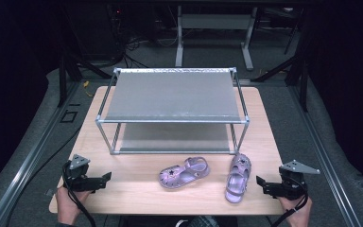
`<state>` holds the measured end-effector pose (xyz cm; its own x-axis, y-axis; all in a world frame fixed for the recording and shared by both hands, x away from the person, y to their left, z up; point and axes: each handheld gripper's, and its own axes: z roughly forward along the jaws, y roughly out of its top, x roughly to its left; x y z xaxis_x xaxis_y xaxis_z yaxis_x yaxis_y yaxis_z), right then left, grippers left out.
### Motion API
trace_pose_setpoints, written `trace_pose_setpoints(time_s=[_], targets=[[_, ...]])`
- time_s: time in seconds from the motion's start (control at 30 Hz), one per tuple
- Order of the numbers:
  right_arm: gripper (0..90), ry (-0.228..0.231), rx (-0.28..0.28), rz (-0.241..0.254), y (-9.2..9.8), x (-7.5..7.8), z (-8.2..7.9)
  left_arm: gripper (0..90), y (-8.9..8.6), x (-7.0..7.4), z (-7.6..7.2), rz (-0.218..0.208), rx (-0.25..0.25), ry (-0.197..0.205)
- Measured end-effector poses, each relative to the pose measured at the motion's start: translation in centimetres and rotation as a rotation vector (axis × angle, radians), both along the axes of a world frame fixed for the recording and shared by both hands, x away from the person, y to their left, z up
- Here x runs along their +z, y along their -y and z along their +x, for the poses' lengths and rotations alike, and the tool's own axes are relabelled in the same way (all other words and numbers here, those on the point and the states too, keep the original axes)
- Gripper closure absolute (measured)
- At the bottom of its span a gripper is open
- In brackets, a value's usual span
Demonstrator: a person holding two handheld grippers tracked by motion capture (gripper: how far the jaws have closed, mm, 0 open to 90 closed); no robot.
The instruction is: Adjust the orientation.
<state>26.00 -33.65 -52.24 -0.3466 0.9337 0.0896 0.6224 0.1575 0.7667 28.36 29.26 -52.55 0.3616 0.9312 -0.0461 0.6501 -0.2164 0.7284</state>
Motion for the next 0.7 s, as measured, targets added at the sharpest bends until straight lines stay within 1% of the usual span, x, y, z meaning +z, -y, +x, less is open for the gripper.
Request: trace_pose_setpoints(time_s=[0.17,0.27,0.3,0.37,0.43,0.5,0.53,0.63,0.7], targets=[[1.5,-0.008,0.002,-0.009,0.0,0.0,0.0,0.0,0.7,0.5,0.0,-0.006,-0.016,0.006],[1.7,-0.01,0.002,-0.012,0.0,0.0,-0.1,0.0,1.2,0.7,0.0,-0.002,-0.027,0.004],[1.7,-0.013,0.004,-0.009,0.0,0.1,-0.2,0.0,1.7,0.9,0.1,0.003,-0.039,0.002],[1.7,-0.017,0.009,-0.007,-0.2,0.1,-0.2,0.0,1.9,1.0,0.2,0.008,-0.048,-0.002],[1.7,-0.018,0.005,-0.015,-0.3,0.0,-0.2,0.0,2.5,1.2,0.4,0.008,-0.052,0.003],[1.8,-0.021,0.006,-0.012,-0.3,0.1,-0.1,0.0,3.5,1.4,0.6,0.008,-0.069,-0.003],[1.8,-0.021,0.006,-0.012,-0.3,0.1,-0.1,0.0,3.5,1.4,0.6,0.008,-0.069,-0.003],[2.2,-0.017,0.01,-0.009,-0.4,0.2,0.0,0.0,4.8,1.6,0.9,0.018,-0.1,-0.01],[2.5,-0.019,0.017,-0.005,-0.5,0.2,0.1,0.0,5.6,1.6,1.0,0.016,-0.111,-0.01]])
